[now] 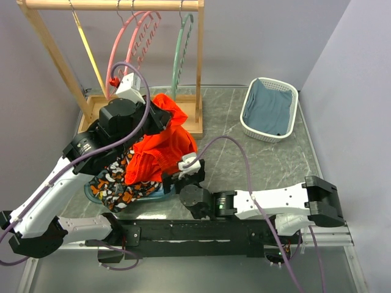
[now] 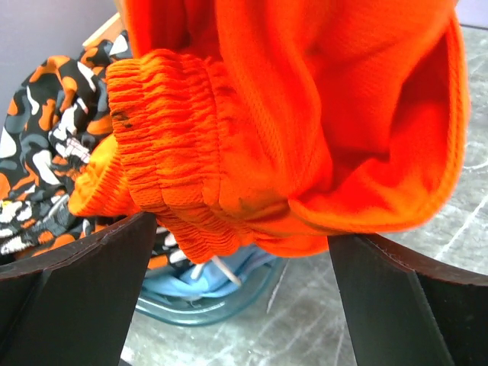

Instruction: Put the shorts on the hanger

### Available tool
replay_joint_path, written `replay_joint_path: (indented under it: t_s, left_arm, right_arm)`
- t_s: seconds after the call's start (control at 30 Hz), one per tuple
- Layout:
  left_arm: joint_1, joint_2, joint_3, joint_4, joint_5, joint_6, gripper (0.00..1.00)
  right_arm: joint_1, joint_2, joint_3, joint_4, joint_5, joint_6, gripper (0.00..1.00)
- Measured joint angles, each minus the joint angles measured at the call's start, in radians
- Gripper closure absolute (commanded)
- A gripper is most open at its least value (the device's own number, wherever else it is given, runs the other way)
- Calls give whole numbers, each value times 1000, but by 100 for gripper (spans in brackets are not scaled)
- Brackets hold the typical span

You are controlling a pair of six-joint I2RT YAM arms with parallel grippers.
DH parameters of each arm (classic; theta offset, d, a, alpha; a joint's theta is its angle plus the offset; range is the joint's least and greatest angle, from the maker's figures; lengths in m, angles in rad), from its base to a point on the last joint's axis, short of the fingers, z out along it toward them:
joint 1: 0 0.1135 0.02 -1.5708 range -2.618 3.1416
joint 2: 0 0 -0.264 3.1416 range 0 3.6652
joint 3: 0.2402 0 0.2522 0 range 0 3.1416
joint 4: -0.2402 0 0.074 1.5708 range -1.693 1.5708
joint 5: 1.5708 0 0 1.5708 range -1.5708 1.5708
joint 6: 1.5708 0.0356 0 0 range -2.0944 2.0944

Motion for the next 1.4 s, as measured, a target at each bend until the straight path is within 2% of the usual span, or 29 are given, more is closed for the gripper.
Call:
replay_joint_path:
  t_s: [0.3, 0.37, 0.4, 0.43, 0.5, 0.53, 0.6, 0.7, 0.8, 0.83, 0.87, 0.93, 1.03, 1.13, 1.33, 1.4]
  left_arm:
    - [-4, 17, -36, 21, -3, -5, 99]
    - [-5, 25, -53, 26, -2, -5, 99]
    - [-5, 28, -60, 28, -2, -5, 99]
    - [-5, 34, -67, 29, 0, -5, 99]
    - [-6, 43, -86, 36, 6, -2, 99]
    - [-6, 46, -92, 36, 7, -1, 99]
    - [-7, 51, -110, 42, 10, 7, 99]
    - [-7, 64, -135, 43, 22, 24, 94]
    - [-8, 87, -162, 44, 32, 44, 72]
    - [-8, 97, -173, 42, 32, 51, 58]
    - [-8, 105, -184, 42, 32, 58, 51]
    - [-8, 121, -204, 33, 31, 74, 39]
    - [-9, 139, -217, 13, 31, 98, 26]
    - [-11, 144, -212, -7, 32, 126, 21]
    - [-49, 168, -108, -39, 42, 185, 20]
    - [-85, 163, -105, -35, 40, 190, 23]
  right_arm:
    - [8, 93, 38, -44, 58, 42, 0]
    - [7, 97, 38, -67, 68, 56, 9]
    - [6, 97, 38, -76, 76, 68, 17]
    - [4, 97, 38, -84, 80, 79, 45]
    - [-13, 93, 38, -124, 79, 119, 69]
    - [-21, 90, 36, -136, 79, 126, 89]
    - [-43, 64, 17, -153, 76, 151, 100]
    - [-66, -29, -30, -195, 72, 192, 100]
    - [-74, -130, -45, -244, 71, 228, 100]
    - [-79, -169, -47, -269, 68, 241, 100]
    - [-81, -203, -47, -290, 64, 256, 100]
    - [-98, -255, -46, -336, 50, 282, 100]
    - [-136, -319, -39, -447, 31, 322, 100]
    - [-172, -365, 15, -587, 18, 328, 100]
    - [-250, -395, 268, -770, 2, 277, 100]
    - [-271, -386, 341, -805, 9, 260, 100]
